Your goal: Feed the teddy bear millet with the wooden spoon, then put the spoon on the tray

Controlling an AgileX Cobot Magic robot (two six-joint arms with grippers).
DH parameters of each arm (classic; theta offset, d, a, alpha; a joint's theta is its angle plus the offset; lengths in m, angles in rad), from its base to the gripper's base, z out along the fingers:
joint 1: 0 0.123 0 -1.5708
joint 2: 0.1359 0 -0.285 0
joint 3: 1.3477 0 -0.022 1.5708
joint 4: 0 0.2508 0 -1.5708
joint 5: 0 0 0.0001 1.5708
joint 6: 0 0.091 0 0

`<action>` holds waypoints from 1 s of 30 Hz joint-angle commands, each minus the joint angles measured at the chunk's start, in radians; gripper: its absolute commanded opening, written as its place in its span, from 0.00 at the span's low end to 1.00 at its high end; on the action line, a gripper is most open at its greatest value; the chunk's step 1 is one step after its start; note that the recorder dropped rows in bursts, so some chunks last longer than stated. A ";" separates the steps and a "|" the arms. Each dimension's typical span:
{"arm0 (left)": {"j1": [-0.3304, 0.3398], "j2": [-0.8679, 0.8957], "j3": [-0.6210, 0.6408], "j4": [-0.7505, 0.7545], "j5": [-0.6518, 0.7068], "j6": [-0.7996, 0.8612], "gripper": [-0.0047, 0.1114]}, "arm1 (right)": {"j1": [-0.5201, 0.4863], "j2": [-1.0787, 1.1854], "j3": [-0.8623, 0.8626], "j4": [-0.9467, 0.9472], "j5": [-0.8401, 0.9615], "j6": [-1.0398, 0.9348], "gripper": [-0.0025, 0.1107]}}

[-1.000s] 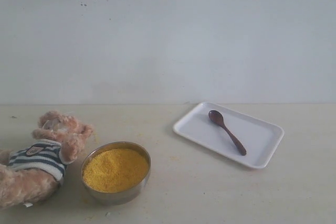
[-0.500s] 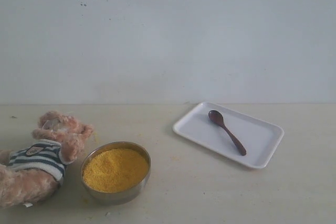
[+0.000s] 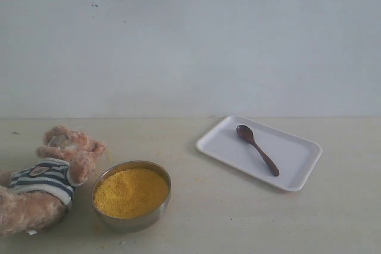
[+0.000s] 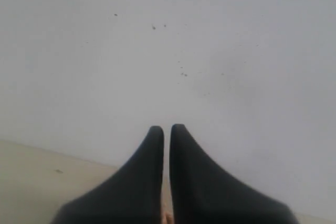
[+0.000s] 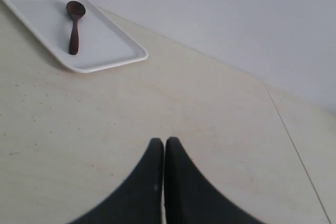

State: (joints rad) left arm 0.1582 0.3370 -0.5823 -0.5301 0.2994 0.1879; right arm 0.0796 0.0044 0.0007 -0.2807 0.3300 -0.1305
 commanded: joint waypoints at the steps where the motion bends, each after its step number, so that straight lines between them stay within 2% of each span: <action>1: -0.028 -0.121 0.062 0.356 -0.023 -0.375 0.07 | 0.002 -0.004 -0.001 0.003 -0.007 -0.004 0.02; 7: -0.040 -0.288 0.079 0.294 -0.010 -0.078 0.07 | 0.002 -0.004 -0.001 0.003 -0.007 -0.004 0.02; 13: -0.043 -0.337 0.081 -0.064 -0.056 0.087 0.07 | 0.002 -0.004 -0.001 0.003 -0.007 -0.004 0.02; 16: -0.043 -0.337 0.090 -0.154 -0.026 0.183 0.07 | 0.002 -0.004 -0.001 0.003 -0.007 -0.004 0.02; 19: -0.043 -0.337 0.104 -0.128 0.019 0.207 0.07 | 0.002 -0.004 -0.001 0.003 -0.007 -0.004 0.02; 21: -0.043 -0.337 0.106 -0.024 0.044 0.209 0.07 | 0.002 -0.004 -0.001 0.003 -0.007 -0.004 0.02; 24: -0.040 -0.336 0.106 -0.011 0.095 0.206 0.07 | 0.002 -0.004 -0.001 0.003 -0.007 -0.004 0.02; 27: -0.054 -0.263 0.163 0.124 0.015 0.213 0.07 | 0.002 -0.004 -0.001 0.003 -0.007 -0.004 0.02; 30: -0.061 -0.163 0.209 0.116 0.009 0.249 0.07 | 0.002 -0.004 -0.001 0.003 -0.007 -0.004 0.02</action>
State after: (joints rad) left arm 0.1103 0.1160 -0.4011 -0.4231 0.3188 0.4050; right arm 0.0796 0.0044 0.0007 -0.2807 0.3300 -0.1305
